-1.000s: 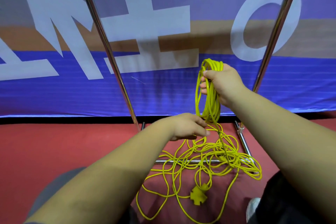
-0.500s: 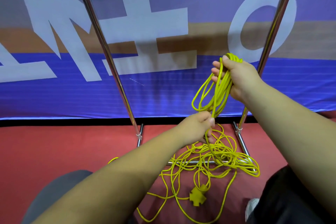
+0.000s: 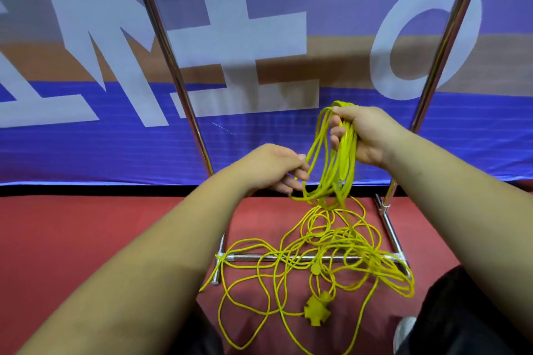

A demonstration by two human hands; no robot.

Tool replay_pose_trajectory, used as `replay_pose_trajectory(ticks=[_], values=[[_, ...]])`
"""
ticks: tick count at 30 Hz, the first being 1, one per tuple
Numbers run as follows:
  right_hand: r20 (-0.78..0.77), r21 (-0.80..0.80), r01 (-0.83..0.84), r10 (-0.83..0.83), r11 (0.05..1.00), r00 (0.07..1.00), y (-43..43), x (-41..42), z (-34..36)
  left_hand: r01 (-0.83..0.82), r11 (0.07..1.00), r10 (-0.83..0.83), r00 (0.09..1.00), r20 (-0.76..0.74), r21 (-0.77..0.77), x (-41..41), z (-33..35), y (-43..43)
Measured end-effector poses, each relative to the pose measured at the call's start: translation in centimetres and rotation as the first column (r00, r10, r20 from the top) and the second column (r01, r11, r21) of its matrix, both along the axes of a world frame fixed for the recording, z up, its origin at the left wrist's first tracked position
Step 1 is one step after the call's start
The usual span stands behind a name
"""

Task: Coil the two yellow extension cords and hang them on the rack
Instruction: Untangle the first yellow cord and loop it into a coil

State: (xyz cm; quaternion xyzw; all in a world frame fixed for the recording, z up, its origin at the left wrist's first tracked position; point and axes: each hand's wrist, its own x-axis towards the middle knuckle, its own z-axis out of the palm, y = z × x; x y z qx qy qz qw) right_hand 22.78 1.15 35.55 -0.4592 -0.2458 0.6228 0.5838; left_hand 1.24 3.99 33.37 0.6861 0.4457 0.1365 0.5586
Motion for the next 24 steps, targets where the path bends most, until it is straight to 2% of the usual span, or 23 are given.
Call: replay_pose_trajectory(ticks=[3,6,11,14,19,24], values=[[0.081,-0.025,-0.143,0.145,0.989,0.986,-0.6,-0.6,0.1,-0.132,0.942,0.183,0.973,-0.143,0.310,-1.1,-0.9,2.3],[0.156,-0.073,-0.221,0.230,0.972,0.961,-1.2,-1.2,0.2,-0.050,0.858,0.230,0.927,-0.295,0.512,-1.5,-1.6,3.5],[0.302,-0.133,-0.325,0.351,0.936,0.886,-2.1,-2.3,0.8,0.036,0.826,0.162,0.940,-0.299,0.562,-1.7,-2.8,5.1],[0.324,-0.143,-0.350,0.377,0.926,0.868,-2.5,-2.5,0.8,-0.018,0.836,0.137,0.975,-0.176,0.548,-2.0,-2.7,5.7],[0.393,-0.156,-0.368,0.400,0.916,0.828,-2.6,-2.5,0.9,-0.045,0.720,0.198,0.970,-0.143,0.693,-1.8,-2.0,6.2],[0.449,-0.162,-0.315,0.354,0.935,0.820,-2.5,-2.0,0.8,-0.183,0.735,0.230,0.973,0.015,0.653,-1.2,-2.2,6.5]])
